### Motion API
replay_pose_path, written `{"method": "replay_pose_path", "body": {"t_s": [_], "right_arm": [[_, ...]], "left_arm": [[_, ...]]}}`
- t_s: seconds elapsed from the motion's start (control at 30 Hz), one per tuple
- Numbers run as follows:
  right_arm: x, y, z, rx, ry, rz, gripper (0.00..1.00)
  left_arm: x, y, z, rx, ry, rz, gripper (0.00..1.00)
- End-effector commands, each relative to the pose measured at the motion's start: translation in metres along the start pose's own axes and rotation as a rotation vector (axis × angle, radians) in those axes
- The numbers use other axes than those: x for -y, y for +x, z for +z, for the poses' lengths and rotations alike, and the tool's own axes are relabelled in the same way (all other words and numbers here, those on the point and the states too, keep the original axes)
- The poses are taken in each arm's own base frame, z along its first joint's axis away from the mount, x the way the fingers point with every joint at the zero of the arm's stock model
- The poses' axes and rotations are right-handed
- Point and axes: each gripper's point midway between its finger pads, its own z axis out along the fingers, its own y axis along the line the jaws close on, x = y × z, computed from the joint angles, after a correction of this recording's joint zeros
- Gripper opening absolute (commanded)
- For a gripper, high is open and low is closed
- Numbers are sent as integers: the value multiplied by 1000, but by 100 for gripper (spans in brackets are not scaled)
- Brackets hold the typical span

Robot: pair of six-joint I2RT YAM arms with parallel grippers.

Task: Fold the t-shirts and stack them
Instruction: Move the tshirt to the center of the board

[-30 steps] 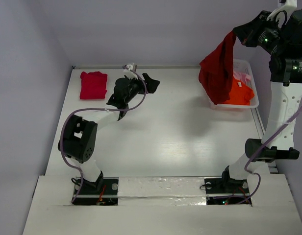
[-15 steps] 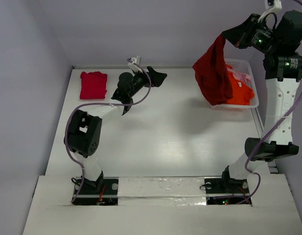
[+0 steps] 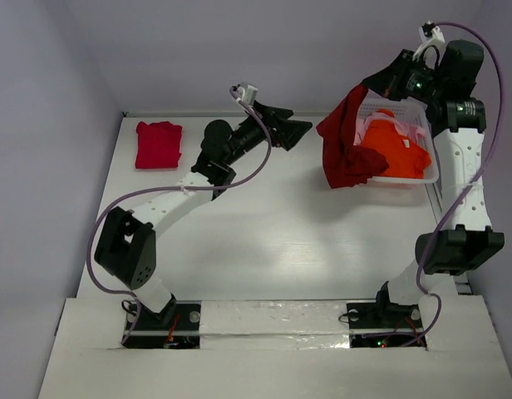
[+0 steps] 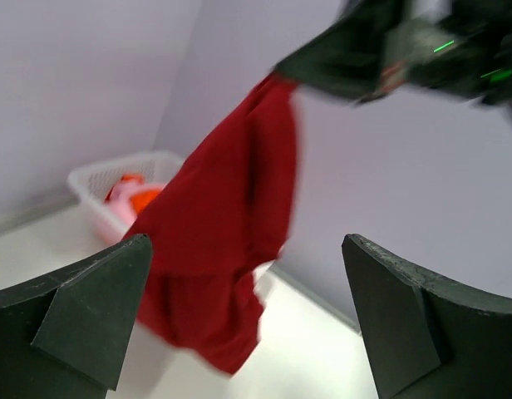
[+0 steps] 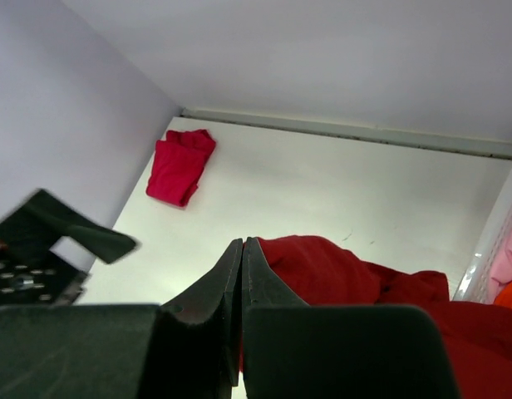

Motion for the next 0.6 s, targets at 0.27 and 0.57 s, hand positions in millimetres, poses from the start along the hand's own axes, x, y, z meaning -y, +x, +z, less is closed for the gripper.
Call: {"method": "replay_pose_path", "body": {"t_s": [0.27,0.57], "right_arm": [[-26,2,10,28,-121,-56,0],[-47,15,8,6,-182,-60,0]], "left_arm": [[50,-18,12,49,178,67,99],[47,1,27,31,254,138,99]]}}
